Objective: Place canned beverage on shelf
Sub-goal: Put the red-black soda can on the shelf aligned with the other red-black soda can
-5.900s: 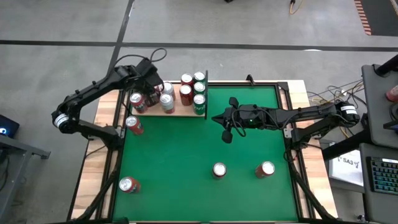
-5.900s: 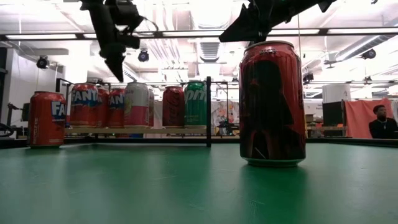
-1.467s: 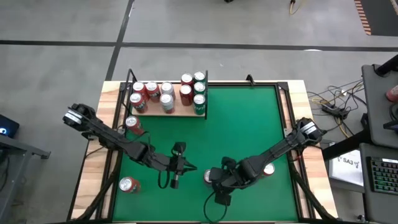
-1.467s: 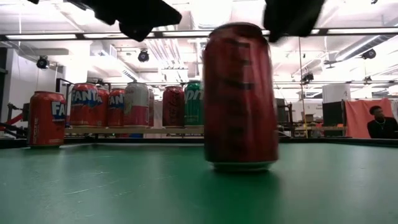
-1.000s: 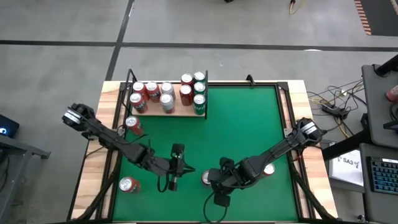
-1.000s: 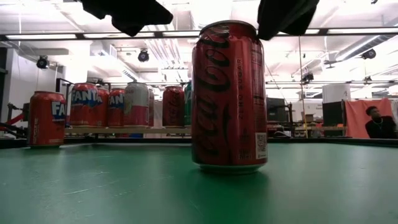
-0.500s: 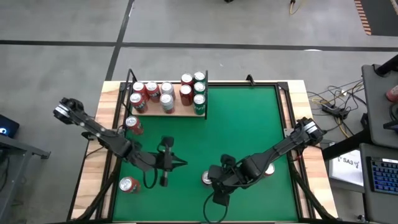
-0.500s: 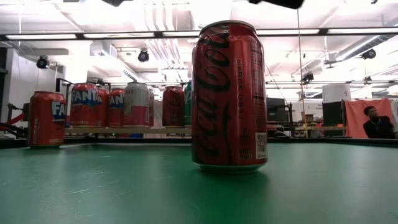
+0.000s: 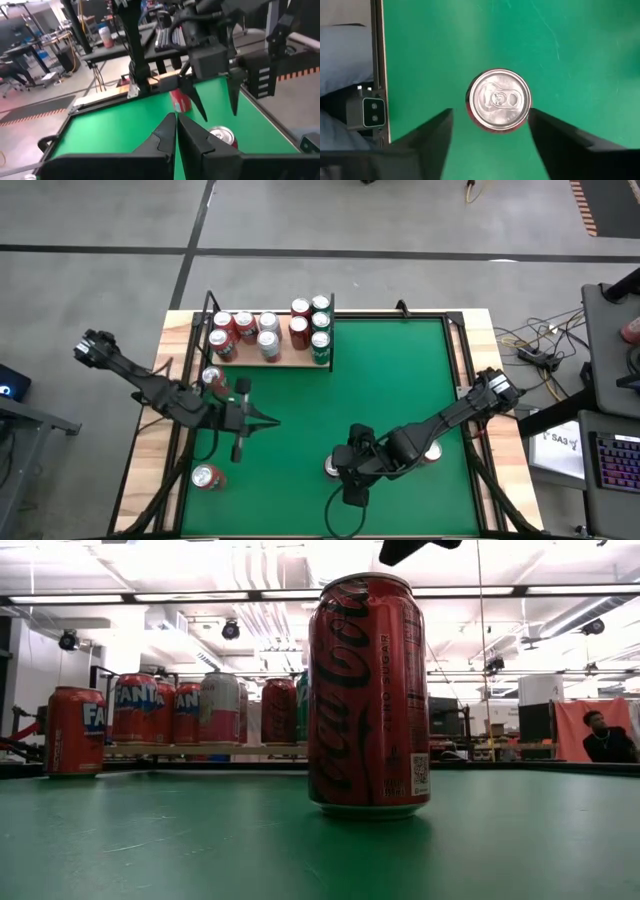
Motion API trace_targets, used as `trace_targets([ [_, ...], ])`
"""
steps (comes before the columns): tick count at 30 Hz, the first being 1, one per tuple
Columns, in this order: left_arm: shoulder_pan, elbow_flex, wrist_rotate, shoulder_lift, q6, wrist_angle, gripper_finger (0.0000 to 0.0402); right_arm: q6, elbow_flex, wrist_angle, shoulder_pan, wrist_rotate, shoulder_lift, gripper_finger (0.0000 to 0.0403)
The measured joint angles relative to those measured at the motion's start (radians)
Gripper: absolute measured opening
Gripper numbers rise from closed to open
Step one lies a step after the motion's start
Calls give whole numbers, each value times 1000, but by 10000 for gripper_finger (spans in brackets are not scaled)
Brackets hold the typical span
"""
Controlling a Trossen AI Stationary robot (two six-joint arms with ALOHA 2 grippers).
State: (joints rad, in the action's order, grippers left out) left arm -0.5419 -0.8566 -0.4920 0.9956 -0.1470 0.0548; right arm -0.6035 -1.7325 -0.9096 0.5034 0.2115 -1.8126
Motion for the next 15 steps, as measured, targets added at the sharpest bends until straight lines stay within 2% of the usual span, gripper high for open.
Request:
trace_targets([
  [4, 0, 0, 0, -40, -14, 8, 0, 14, 1, 2, 0, -1, -9, 322],
  [7, 0, 0, 0, -54, -29, 8, 0, 15, 2, 1, 0, -10, -29, 361],
  [15, 0, 0, 0, -61, -50, 8, 0, -34, 13, -5, 0, -22, -51, 372],
])
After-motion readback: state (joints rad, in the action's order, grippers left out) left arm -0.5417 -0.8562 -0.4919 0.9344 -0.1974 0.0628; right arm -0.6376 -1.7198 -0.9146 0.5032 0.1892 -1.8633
